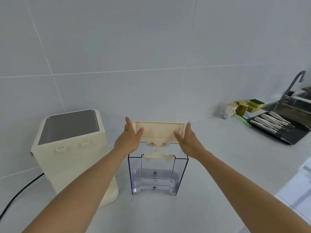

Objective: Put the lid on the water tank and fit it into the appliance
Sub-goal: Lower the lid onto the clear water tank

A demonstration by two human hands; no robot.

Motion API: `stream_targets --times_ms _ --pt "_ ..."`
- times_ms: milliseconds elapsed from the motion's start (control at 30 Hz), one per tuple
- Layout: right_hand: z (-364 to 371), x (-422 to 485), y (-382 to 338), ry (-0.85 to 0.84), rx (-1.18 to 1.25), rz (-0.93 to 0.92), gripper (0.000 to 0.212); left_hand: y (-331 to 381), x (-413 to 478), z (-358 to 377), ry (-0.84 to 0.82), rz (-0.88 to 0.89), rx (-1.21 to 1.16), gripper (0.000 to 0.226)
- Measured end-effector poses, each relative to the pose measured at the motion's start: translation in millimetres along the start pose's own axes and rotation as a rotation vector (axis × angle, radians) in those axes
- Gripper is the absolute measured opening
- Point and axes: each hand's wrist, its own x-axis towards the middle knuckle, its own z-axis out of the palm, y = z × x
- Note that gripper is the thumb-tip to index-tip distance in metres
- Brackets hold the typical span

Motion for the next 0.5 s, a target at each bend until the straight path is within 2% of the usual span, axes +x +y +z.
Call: stream_targets --times_ms 200,500 --pt "-2.3 5.0 -9.8 -0.033 0.139 0.098 0.076 6.8 14.1 3.1 -0.014 -0.093 -0.005 0.071" --pt "-6.8 3.4 -14.3 -0.003 0.19 0.056 0.062 6.0 14.9 2.5 0.056 -0.096 -0.138 0.057"
